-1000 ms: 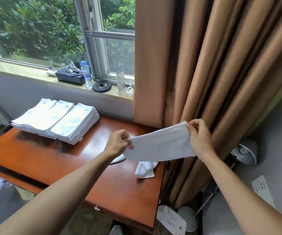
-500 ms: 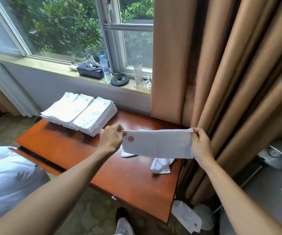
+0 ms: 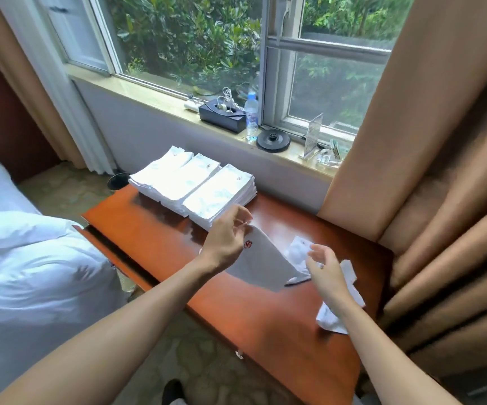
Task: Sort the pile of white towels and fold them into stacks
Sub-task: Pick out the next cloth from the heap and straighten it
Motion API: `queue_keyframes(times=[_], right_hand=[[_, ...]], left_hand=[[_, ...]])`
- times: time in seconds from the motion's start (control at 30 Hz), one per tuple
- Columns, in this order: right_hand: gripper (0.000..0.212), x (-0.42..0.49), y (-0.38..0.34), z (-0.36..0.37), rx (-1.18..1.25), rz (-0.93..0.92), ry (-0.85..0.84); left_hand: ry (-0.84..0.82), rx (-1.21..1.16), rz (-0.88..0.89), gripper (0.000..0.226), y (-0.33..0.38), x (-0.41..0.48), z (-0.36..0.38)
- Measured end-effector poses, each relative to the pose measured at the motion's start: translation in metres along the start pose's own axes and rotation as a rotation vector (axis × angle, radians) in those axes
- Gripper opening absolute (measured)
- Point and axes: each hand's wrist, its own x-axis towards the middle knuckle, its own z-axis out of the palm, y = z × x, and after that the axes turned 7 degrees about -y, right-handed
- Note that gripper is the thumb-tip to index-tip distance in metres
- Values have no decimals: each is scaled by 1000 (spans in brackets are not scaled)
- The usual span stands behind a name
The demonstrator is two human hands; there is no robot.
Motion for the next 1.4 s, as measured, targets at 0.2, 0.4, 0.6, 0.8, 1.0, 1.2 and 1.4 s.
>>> queue_keyframes(times=[0.2, 0.4, 0.6, 0.8, 1.0, 1.2, 1.4], right_hand=[[27, 25, -85, 136, -126, -224, -368], [22, 62, -149, 253, -249, -342, -342], [19, 88, -179, 348, -158, -284, -299], [20, 121, -204, 399, -124, -224, -285], [26, 165, -199, 408, -108, -242, -294], [19, 233, -215, 443, 9, -231, -346], [12, 287, -235, 473, 145, -162, -369]], left_hand=[[-146, -59, 87, 21, -53, 15, -69], [-104, -159, 29, 16, -133, 32, -170], [-79, 185, -160, 16, -237, 31, -249], [-13, -50, -434, 16, -294, 54, -302], [78, -179, -388, 6, -312, 91, -328], [84, -58, -337, 9, -324, 160, -373], [39, -2, -303, 15, -343, 229, -411]])
